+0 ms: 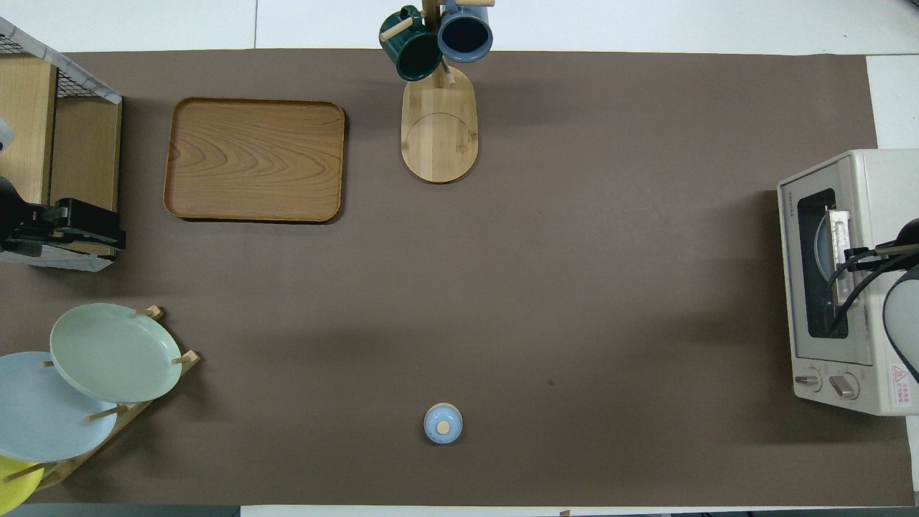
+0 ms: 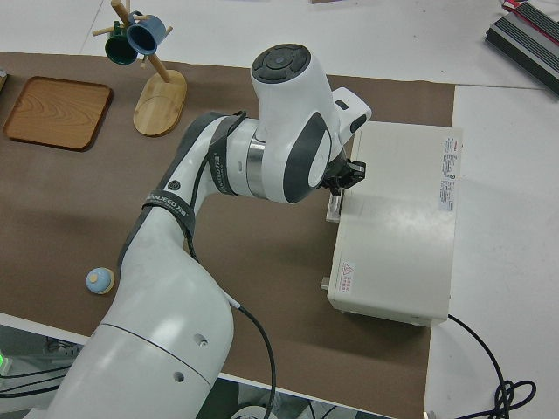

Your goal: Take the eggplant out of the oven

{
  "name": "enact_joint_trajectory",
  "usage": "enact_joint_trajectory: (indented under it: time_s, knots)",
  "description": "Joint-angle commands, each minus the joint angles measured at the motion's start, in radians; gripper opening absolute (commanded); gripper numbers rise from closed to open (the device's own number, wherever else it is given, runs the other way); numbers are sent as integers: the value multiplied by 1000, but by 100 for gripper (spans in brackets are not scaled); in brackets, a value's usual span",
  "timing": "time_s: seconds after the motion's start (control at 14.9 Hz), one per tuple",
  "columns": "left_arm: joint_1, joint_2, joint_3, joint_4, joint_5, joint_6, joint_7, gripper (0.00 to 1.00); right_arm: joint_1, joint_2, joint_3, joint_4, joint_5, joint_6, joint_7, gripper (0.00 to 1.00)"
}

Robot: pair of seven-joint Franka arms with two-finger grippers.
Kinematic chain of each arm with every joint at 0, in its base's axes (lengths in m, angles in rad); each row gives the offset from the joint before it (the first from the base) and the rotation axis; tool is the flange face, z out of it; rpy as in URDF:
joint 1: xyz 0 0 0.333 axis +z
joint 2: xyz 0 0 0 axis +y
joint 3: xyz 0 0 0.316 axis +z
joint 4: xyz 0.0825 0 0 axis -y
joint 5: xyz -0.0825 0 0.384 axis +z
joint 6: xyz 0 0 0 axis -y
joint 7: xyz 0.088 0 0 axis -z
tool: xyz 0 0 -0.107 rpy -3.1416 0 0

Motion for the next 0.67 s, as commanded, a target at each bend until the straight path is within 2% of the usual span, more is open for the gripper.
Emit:
enact_joint_trajectory:
  time_s: [0.0,0.6]
  knots:
    - [14,6,-9,14,-14,11,2,100,-17,10,10,-17,-18,42,17,0]
    - [19,-3,-7,-8,-19,31,0,100,-26,41,12,-22,-18,55,32,0]
